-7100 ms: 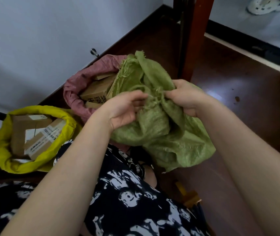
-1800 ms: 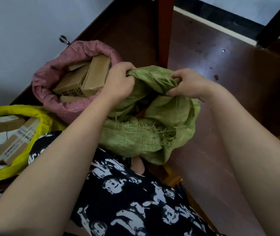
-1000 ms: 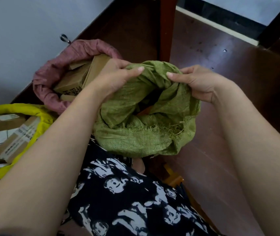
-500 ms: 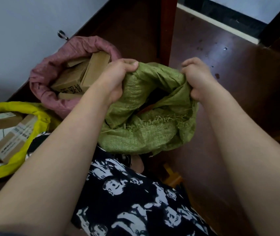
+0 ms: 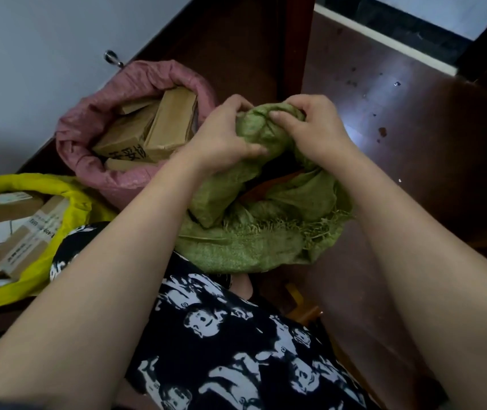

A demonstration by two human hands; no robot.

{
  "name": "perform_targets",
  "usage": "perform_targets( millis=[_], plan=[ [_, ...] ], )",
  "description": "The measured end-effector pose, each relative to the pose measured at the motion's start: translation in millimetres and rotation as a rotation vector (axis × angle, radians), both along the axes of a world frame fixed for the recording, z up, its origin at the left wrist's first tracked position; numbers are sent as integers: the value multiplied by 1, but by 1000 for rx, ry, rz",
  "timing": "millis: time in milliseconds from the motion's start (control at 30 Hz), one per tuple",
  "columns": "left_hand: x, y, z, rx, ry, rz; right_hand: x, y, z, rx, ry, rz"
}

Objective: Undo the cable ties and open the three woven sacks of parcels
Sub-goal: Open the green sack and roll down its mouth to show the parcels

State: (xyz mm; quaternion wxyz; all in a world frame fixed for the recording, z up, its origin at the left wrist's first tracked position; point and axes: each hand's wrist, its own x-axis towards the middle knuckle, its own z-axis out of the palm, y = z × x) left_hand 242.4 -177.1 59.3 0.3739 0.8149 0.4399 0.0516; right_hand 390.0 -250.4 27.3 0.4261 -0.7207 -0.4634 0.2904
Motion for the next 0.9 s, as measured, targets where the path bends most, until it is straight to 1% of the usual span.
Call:
perform_targets(
  millis=[33, 67, 133, 200, 267, 300, 367, 400, 433, 467, 500, 533, 567, 600, 633, 667, 700, 733, 800, 833, 900],
  plan=[
    [-3, 0, -3, 125, 64, -27, 0, 0, -2, -18, -11, -38],
    [-7, 1, -7, 200, 110, -21, 0, -1, -3, -40, -23, -87],
    [-16, 2, -14, 262, 173, 52, 3, -1, -10, -119, 26, -245],
    [-28, 4, -18, 252, 184, 163, 9, -3, -14, -158, 235, -402],
    [-39, 6, -19, 183, 143, 301, 18, -4, -16, -157, 492, -549],
    [-44, 7, -19, 94, 80, 395, 22, -6, -16, -150, 587, -622],
    [-51, 6, -11, -250, -161, 573, 27, -9, -15, -141, 680, -738],
    [-53, 4, -6, -444, -290, 622, 28, -9, -15, -144, 694, -771],
    [-53, 3, -3, -617, -395, 635, 30, -9, -19, -175, 650, -776],
    [-53, 2, 1, -739, -465, 622, 29, -9, -21, -249, 514, -742],
    [-52, 0, 4, -828, -520, 603, 27, -9, -23, -331, 306, -682],
    [-50, -1, 7, -886, -561, 587, 25, -9, -26, -360, 85, -617],
    [-47, -3, 10, -914, -587, 579, 22, -10, -28, -322, -86, -535],
    [-44, -5, 12, -916, -591, 572, 18, -11, -26, -229, -205, -442],
    [-40, -7, 14, -908, -576, 560, 14, -13, -22, -103, -255, -334],
    [-37, -9, 16, -903, -551, 544, 8, -13, -14, 25, -229, -213],
    [-33, -11, 17, -904, -533, 531, -1, -13, -7, 111, -165, -73],
    [-29, -11, 17, -913, -527, 522, -9, -13, 0, 140, -139, 60],
    [-24, -12, 17, -917, -513, 513, -20, -12, 7, 148, -183, 235],
    [-23, -12, 16, -903, -508, 511, -22, -10, 6, 135, -219, 251],
    [-25, -12, 17, -861, -483, 451, -21, -5, 3, 105, -210, 221]
  ],
)
